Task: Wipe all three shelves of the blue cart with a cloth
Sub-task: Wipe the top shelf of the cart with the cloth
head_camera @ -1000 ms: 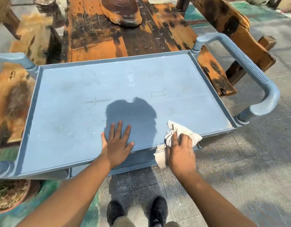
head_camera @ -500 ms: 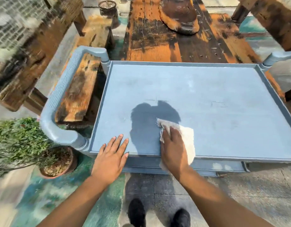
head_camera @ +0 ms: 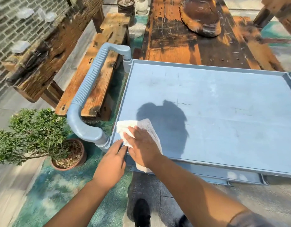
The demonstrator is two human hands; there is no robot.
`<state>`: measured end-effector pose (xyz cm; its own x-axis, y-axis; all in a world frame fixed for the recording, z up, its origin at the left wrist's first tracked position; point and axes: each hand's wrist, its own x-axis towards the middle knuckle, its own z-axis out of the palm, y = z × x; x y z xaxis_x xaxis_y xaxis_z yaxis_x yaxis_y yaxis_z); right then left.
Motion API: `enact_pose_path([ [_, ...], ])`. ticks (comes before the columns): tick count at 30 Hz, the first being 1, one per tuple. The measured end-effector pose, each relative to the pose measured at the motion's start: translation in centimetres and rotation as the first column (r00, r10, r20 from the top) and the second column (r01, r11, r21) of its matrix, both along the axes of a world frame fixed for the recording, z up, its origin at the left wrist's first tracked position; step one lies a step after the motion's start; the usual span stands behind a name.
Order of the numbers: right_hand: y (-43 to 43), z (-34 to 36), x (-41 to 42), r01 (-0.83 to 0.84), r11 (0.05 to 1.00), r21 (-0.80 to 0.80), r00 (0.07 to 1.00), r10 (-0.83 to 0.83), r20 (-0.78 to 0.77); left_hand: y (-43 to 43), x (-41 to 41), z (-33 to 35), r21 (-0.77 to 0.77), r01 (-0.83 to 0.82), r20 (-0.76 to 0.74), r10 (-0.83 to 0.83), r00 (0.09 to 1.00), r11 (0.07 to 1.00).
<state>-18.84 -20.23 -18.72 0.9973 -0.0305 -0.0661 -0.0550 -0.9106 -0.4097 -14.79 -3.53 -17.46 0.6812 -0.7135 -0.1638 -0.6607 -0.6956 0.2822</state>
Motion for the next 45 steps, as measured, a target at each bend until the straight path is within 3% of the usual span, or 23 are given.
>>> enact_pose_path([
  [2,-1.4,-0.4,-0.9,0.061,0.99,-0.126,0.997,-0.065,-0.031,-1.0,-0.3,0.2,0.075,0.013,0.037,-0.016,0.999,0.997],
  [6,-4.9,-0.7,-4.3,0.279,0.954,-0.105,0.953,-0.289,-0.092,-4.1,-1.4,0.9,0.254,-0.045,0.057,0.032,0.998,0.966],
  [13,-17.1,-0.6,-16.2,0.557,0.796,-0.237,0.784,-0.598,-0.166,-8.9,-2.1,0.6,0.449,-0.218,0.007,0.241,0.97,0.866],
  [18,-25.7,-0.5,-25.4,0.72,0.63,-0.291,0.593,-0.776,-0.215,-10.3,-2.0,-0.3,0.427,-0.337,0.014,0.367,0.93,0.839],
  [26,-33.0,1.4,-35.3,0.811,0.415,-0.413,0.334,-0.907,-0.255,-10.7,-1.2,-0.2,0.454,-0.396,-0.053,0.468,0.882,0.798],
  [33,-33.1,2.7,-36.4,0.914,0.278,-0.296,0.232,-0.956,-0.181,-11.0,-1.9,0.8,0.452,-0.425,-0.084,0.512,0.855,0.784],
  [35,-31.7,2.7,-35.9,0.926,0.283,-0.251,0.245,-0.954,-0.174,-11.1,-2.1,1.1,0.439,-0.424,-0.092,0.509,0.856,0.792],
  [39,-27.5,2.5,-34.5,0.9,0.409,-0.15,0.402,-0.913,-0.074,-11.7,-4.0,0.9,0.385,-0.44,-0.025,0.485,0.874,0.811],
  [43,-20.2,3.0,-30.5,0.86,0.493,0.133,0.501,-0.865,-0.037,-11.9,-7.4,0.5,0.196,-0.424,-0.118,0.451,0.885,0.884],
  [45,-16.8,3.1,-28.2,0.799,0.543,0.258,0.574,-0.817,-0.056,-11.3,-8.7,1.0,0.15,-0.332,-0.134,0.352,0.926,0.931],
])
